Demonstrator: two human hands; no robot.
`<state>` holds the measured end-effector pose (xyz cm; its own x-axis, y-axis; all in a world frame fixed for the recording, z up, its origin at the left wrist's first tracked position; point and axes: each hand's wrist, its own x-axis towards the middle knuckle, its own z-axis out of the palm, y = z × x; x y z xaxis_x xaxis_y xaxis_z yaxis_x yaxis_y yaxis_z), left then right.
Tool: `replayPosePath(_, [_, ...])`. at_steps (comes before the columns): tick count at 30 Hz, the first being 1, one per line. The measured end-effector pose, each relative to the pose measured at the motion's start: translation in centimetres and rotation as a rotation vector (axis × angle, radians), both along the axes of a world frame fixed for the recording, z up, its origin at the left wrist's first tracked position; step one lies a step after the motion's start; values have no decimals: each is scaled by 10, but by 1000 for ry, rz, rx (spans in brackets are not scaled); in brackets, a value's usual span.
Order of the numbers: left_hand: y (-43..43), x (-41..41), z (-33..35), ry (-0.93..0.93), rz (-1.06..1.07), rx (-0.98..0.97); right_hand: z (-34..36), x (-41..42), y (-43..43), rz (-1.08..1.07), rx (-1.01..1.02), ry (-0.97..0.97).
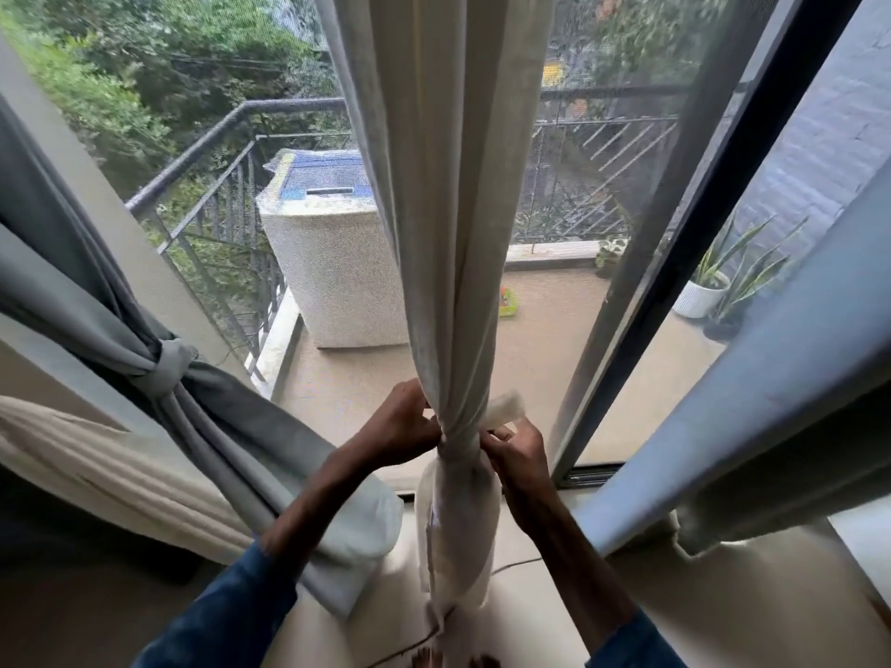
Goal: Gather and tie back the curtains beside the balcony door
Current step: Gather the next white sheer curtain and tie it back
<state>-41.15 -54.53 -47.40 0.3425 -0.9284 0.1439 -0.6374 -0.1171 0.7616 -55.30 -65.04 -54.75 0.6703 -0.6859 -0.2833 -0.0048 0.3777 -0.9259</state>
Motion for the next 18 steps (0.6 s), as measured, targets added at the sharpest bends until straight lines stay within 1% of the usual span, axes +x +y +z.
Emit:
replayPosePath(2, [2, 0, 6, 113, -60, 48, 3, -1, 1, -60, 2, -31])
replayPosePath(4, [6, 1, 6, 271, -169, 108, 1, 0, 0, -129, -29, -43])
replayPosePath(6, [7, 2, -1, 350, -232, 139, 1, 2, -1, -179, -44, -41])
replayPosePath(8, [4, 1, -11, 361, -201, 94, 3, 3, -2, -205, -62, -60])
replayPosePath(10, [0, -1, -17, 374, -124, 10, 2, 6, -5, -217, -63, -66])
replayPosePath(14, [-9, -3, -18, 414, 17, -124, 5, 1, -16, -229, 30, -129])
replayPosePath(16, [-11, -1, -15, 387, 79, -131, 7, -2, -19, -245, 13, -137])
replayPosePath(18, [-14, 2, -16, 311, 111, -129, 8, -5, -20, -253, -25, -165])
